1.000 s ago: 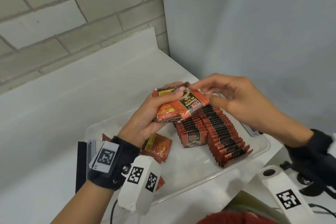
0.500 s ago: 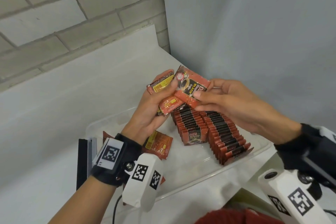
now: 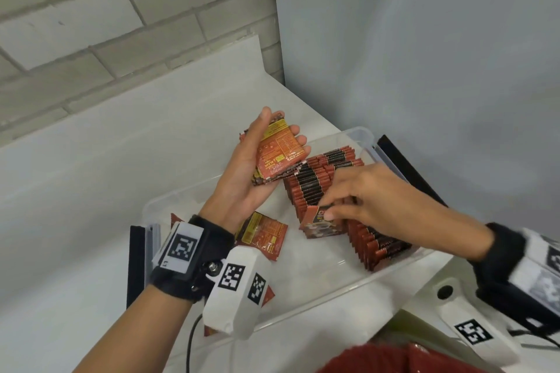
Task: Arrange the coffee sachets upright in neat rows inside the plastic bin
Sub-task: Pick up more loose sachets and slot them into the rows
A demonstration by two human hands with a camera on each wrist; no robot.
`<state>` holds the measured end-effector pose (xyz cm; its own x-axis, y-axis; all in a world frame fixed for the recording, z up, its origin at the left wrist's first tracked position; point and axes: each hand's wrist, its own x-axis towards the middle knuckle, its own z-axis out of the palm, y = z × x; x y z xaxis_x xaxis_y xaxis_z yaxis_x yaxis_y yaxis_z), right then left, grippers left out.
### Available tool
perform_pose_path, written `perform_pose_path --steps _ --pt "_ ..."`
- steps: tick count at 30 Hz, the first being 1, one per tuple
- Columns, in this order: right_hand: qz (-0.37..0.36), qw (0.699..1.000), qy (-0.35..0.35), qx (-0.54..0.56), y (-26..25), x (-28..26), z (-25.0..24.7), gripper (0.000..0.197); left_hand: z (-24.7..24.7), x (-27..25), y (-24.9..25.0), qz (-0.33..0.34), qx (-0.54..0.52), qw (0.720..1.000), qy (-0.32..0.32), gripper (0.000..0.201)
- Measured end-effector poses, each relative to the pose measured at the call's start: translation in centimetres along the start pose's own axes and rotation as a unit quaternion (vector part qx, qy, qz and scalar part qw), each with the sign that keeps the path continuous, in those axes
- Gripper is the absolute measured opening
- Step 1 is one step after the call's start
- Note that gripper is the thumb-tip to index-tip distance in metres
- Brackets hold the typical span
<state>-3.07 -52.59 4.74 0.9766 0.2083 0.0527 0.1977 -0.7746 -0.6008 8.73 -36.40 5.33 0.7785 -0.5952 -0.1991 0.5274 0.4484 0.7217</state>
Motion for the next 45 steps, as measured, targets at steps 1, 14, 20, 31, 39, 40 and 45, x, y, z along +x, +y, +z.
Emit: perform_pose_path --steps 1,14,20,31,39,40,45 --pt "-0.011 0.999 -0.002 -0.03 0.0 0.1 0.3 0.017 0.0 0.0 0.0 -0.006 0.002 1.0 0.003 0.036" --pt "-0.121 0.984 0.026 -0.131 0.2 0.3 2.0 0.028 0.1 -0.4 -0.2 -0.033 -0.002 0.999 -0.008 0.029" --pt "-0.099 0.989 0.019 -0.113 0.7 0.4 2.3 0.025 0.3 -0.4 -0.3 -0.024 0.017 1.0 -0.002 0.034" --pt "0.011 0.999 0.019 0.026 0.3 0.0 0.8 0.027 0.3 -0.3 -0.6 -0.023 0.069 0.997 -0.019 0.028" --pt "0.125 0.946 0.13 0.27 -1.1 1.3 -0.9 0.036 0.4 -0.4 -0.9 -0.012 0.11 0.993 -0.035 0.033" --pt "0.134 0.94 0.133 0.283 -1.1 1.5 -0.9 0.033 0.4 -0.4 -0.9 -0.011 0.114 0.993 -0.034 0.033" --pt "0.16 0.915 0.158 0.335 -1.0 1.9 -0.9 0.017 0.4 -0.6 -0.9 -0.013 0.128 0.991 -0.032 0.041"
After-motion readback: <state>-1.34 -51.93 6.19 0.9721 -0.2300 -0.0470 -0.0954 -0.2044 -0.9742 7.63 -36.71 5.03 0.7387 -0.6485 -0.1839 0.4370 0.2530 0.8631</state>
